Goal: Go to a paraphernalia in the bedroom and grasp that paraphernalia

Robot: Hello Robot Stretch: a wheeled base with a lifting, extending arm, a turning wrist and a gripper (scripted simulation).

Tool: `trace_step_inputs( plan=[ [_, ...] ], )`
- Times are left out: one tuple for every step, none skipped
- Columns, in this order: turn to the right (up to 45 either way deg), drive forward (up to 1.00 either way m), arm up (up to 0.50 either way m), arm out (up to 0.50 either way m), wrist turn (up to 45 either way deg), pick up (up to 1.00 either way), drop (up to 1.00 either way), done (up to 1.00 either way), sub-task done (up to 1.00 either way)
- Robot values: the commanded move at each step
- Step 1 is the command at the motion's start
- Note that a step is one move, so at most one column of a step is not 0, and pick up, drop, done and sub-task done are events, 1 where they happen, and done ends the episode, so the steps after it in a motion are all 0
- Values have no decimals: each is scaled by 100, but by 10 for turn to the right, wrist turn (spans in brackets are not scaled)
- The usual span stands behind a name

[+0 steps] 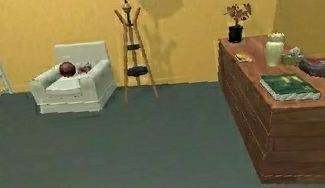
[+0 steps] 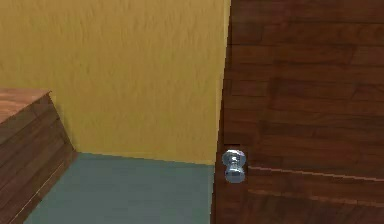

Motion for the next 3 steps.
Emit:
trace_step_inputs(
  plan=[
    [120, 0, 0, 0, 0, 0, 0, 0, 0],
    [0, 100, 0, 0, 0, 0, 0, 0, 0],
    [60, 0, 0, 0, 0, 0, 0, 0, 0]
  ],
)
